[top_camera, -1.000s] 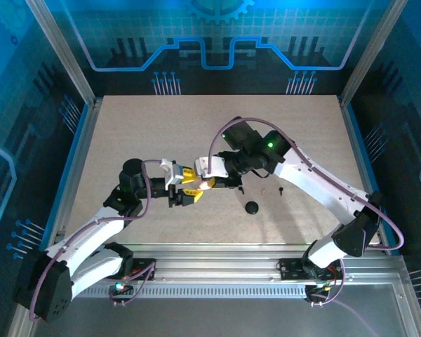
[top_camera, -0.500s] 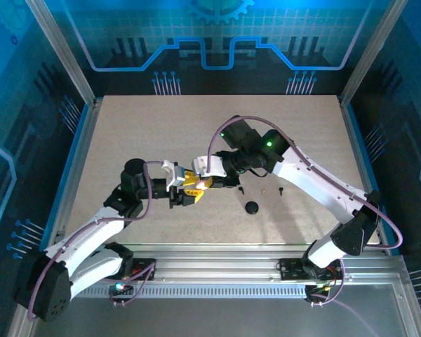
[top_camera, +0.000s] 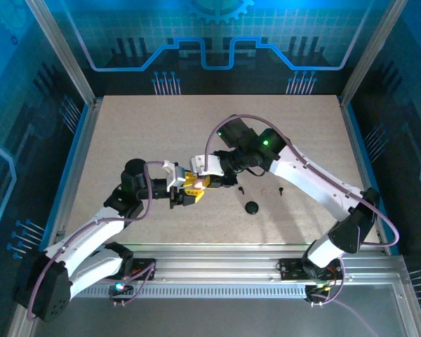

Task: Insert the wireless bluetooth earbuds into the charging case

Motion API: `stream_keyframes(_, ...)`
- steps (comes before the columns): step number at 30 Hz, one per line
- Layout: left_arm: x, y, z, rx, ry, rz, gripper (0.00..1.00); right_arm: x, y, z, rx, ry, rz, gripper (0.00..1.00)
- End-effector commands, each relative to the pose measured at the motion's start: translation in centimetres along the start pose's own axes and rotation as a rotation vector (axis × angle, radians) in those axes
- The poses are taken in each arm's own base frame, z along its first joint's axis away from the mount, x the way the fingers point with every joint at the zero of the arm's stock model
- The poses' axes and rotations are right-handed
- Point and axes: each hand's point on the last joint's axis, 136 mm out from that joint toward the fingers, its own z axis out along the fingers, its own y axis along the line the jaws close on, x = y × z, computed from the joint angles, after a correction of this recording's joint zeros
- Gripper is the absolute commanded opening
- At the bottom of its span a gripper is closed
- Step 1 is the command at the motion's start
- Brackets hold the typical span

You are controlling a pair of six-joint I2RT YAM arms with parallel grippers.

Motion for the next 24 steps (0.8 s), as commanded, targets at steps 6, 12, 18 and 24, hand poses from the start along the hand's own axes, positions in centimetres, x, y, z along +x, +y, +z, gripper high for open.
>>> stream_keyframes(6,-1.7,-0.2,-0.2,-0.012,-0.027,0.067,0.23,-1.3,0.1,0.0,-0.019,-0.033,0.008,0.16)
stream_keyframes(12,-1.8,-0.3,-0.2,-0.011,-0.023,0.073,0.18,-1.1,-0.4,-0.2,0.032,-0.035,0.021,0.35)
stream_keyframes(18,-1.8,-0.4,-0.2,-0.008,-0.024,0.075,0.18,-0.9,-0.5,-0.4,0.069,-0.079,0.044,0.46)
stream_keyframes(24,-1.8,-0.5,-0.2,0.000,-0.026,0.074,0.18,-0.5,-1.5,-0.7,0.116,-0.066,0.060,0.46)
